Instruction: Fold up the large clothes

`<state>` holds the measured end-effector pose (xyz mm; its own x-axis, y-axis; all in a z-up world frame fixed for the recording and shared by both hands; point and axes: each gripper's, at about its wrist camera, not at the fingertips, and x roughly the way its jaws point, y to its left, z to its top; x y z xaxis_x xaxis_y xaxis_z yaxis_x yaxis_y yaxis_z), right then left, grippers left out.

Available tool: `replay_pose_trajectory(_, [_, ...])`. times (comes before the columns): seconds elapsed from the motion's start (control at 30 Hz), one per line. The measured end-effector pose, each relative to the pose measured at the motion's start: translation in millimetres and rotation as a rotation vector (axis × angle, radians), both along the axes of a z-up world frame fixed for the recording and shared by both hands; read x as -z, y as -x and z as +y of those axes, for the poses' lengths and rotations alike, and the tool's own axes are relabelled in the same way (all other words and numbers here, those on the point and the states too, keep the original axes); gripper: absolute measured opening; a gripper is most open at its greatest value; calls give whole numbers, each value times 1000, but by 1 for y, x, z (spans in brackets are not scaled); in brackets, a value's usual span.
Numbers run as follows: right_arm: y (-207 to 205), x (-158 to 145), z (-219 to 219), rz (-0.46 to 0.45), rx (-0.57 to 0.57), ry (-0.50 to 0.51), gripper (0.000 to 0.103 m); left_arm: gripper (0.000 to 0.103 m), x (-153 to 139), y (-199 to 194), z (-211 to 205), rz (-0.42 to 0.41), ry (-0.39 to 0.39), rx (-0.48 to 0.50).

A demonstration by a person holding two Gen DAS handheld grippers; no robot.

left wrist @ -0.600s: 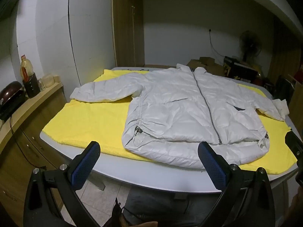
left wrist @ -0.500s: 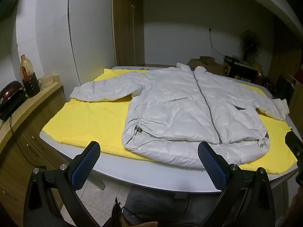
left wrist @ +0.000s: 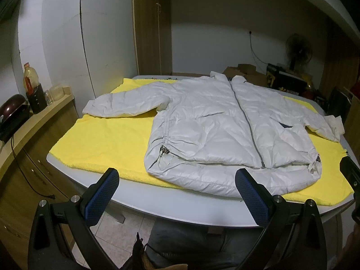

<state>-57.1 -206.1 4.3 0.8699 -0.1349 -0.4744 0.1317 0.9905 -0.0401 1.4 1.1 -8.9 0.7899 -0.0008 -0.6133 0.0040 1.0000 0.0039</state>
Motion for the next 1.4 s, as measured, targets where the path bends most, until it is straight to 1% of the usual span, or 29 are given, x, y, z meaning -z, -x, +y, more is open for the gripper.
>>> replay_pose_trajectory(0.97, [0, 1, 3, 4, 0, 3, 103, 103, 2, 1, -1, 15, 3, 0])
replay_pose_trajectory(1.13, [1, 1, 4, 5, 0, 1, 103, 103, 4, 1, -1, 39, 17, -3])
replay_pose_trajectory(1.17, [0, 2, 3, 5, 0, 2, 103, 103, 3, -1, 0, 73, 35, -3])
replay_pose_trajectory(1.2, [0, 2, 3, 5, 0, 3, 103, 103, 2, -1, 0, 89, 44, -4])
replay_pose_trajectory(1.4, [0, 2, 2, 5, 0, 2, 103, 103, 2, -1, 0, 39, 15, -4])
